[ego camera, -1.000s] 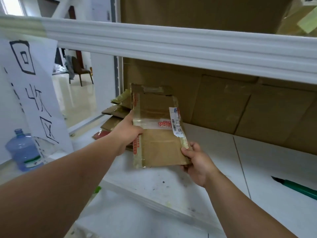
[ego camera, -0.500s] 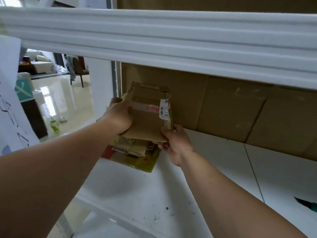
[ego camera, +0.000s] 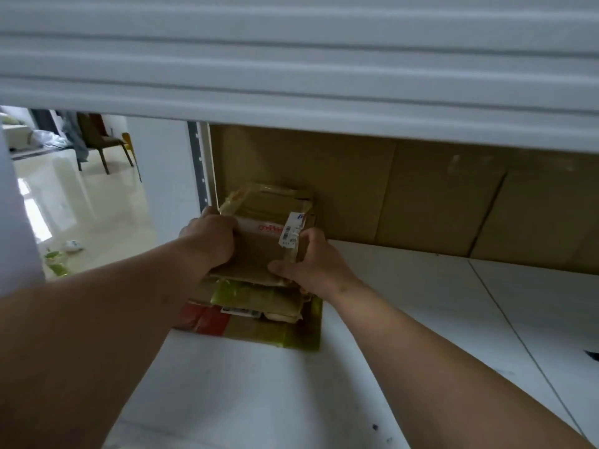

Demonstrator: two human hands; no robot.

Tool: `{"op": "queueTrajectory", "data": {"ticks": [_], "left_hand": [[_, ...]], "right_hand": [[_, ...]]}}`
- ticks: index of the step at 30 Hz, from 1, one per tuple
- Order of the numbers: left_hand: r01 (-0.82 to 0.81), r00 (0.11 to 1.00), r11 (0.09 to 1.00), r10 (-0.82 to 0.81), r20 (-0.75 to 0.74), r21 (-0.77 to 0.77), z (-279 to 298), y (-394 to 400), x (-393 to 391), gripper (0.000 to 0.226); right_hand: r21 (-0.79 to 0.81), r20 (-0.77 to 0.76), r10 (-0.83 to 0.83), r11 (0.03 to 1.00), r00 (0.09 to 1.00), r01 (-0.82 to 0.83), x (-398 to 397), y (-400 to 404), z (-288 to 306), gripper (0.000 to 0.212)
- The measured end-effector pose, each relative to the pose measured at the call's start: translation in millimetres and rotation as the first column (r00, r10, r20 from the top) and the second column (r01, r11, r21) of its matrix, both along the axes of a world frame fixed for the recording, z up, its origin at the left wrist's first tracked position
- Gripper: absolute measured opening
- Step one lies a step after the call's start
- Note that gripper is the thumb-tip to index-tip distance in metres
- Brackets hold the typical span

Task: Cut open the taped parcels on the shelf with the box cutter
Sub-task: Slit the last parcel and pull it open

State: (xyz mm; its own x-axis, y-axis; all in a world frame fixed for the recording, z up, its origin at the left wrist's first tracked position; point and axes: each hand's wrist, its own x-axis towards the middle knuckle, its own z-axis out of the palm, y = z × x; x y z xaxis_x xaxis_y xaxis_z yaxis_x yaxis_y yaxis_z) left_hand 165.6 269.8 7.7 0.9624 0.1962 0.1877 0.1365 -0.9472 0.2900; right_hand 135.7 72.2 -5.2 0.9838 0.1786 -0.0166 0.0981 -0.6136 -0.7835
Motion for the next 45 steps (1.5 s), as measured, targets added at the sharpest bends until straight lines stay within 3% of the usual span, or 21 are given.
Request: {"op": "queueTrajectory", "data": {"ticks": [2, 4, 7, 9, 11, 13, 16, 19, 26, 35, 39, 45], "left_hand": [[0.002, 1.0, 0.999, -0.002, -0.001, -0.038, -9, 5, 6, 0.01], [0.01, 1.0, 0.998, -0.01, -0.011, -0.061, -15, 11, 8, 0.013], [0.025, 0.997, 0.999, -0.028, -0.069, -0.048, -23, 18, 13, 0.029], [0.02, 0.996, 0.997, -0.026, -0.087, -0.077, -25, 20, 13, 0.033], [0.017, 0.998, 0.999, -0.015, -0.068, 0.027, -25, 20, 16, 0.036], [0.071, 0.997, 0.973, -0.065, -0.036, 0.22, -27, 20, 20, 0.044], [0.163, 0.986, 0.968, -0.153, -0.064, 0.194, -29, 19, 30, 0.059], [0.17, 0.975, 0.981, -0.154, -0.159, 0.095, -33, 20, 36, 0.06], [0.249, 0.933, 0.924, -0.148, -0.327, 0.291, -38, 27, 47, 0.065], [0.185, 0.949, 0.96, -0.12, -0.292, 0.209, -45, 15, 48, 0.052], [0.138, 0.956, 0.974, -0.084, -0.281, 0.179, -44, 10, 45, 0.057], [0.143, 0.973, 0.963, -0.094, -0.209, 0.23, -42, 2, 35, 0.058]], "right_hand": [[0.012, 0.024, 0.051, 0.999, 0.998, -0.052, 4, -2, 1, 0.054], [0.149, 0.057, 0.027, 0.988, 0.998, -0.035, 10, -9, 4, 0.025], [0.448, 0.028, -0.156, 0.885, 0.987, 0.127, 18, -18, 10, 0.02], [0.506, 0.046, -0.331, 0.821, 0.943, 0.264, 24, -16, 13, 0.02], [0.266, 0.251, -0.344, 0.923, 0.905, 0.278, 29, -4, 11, 0.024], [-0.091, 0.434, -0.101, 0.984, 0.895, 0.156, 33, 14, 6, 0.03], [-0.519, 0.293, 0.22, 0.854, 0.93, -0.038, 40, 39, -4, 0.061], [-0.699, 0.135, 0.236, 0.711, 0.962, -0.077, 54, 47, -14, 0.081], [-0.782, 0.061, 0.164, 0.621, 0.985, -0.055, 82, 49, -31, 0.099], [-0.806, 0.052, 0.143, 0.59, 0.988, -0.044, 96, 53, -38, 0.106], [-0.764, 0.1, 0.143, 0.645, 0.985, -0.016, 89, 51, -39, 0.104], [-0.643, 0.231, 0.166, 0.766, 0.959, 0.022, 74, 49, -35, 0.076]]}}
